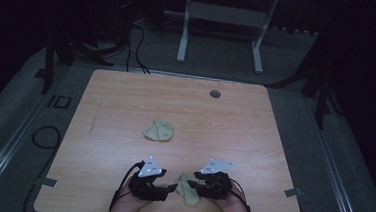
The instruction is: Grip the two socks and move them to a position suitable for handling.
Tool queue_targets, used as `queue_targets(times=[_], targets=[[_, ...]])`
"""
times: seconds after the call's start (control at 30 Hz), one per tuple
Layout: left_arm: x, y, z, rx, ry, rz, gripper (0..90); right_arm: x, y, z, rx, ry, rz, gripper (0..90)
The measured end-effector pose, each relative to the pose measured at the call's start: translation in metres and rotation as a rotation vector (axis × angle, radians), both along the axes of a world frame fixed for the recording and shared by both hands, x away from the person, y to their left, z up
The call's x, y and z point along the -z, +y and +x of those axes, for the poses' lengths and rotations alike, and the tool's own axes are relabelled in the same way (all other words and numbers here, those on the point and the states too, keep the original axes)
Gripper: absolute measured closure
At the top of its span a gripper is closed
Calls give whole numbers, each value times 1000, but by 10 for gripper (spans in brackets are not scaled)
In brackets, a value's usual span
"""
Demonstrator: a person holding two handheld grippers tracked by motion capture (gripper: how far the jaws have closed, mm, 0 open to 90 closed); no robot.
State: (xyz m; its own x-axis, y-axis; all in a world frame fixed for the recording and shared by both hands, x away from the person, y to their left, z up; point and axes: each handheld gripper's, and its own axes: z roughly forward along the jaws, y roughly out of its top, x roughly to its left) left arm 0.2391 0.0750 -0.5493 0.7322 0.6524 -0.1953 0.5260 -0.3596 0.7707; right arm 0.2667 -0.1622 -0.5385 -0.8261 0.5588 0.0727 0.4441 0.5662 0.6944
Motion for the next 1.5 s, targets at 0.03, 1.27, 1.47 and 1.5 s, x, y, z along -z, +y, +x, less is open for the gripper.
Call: queue_targets(times=[0.03,1.27,1.47,1.5], targets=[[1,-2,1,8,4,4,363,2,0,1,-1,7,0,599],[-9,-12,5,-14,0,90,886,-45,-36,-12,47,-99,31,856],[-18,-4,-3,-52,-8,109,884,-44,-54,-14,93,-90,42,856],[-17,-2,-5,-66,-10,108,884,-41,-56,-15,97,-81,39,856]])
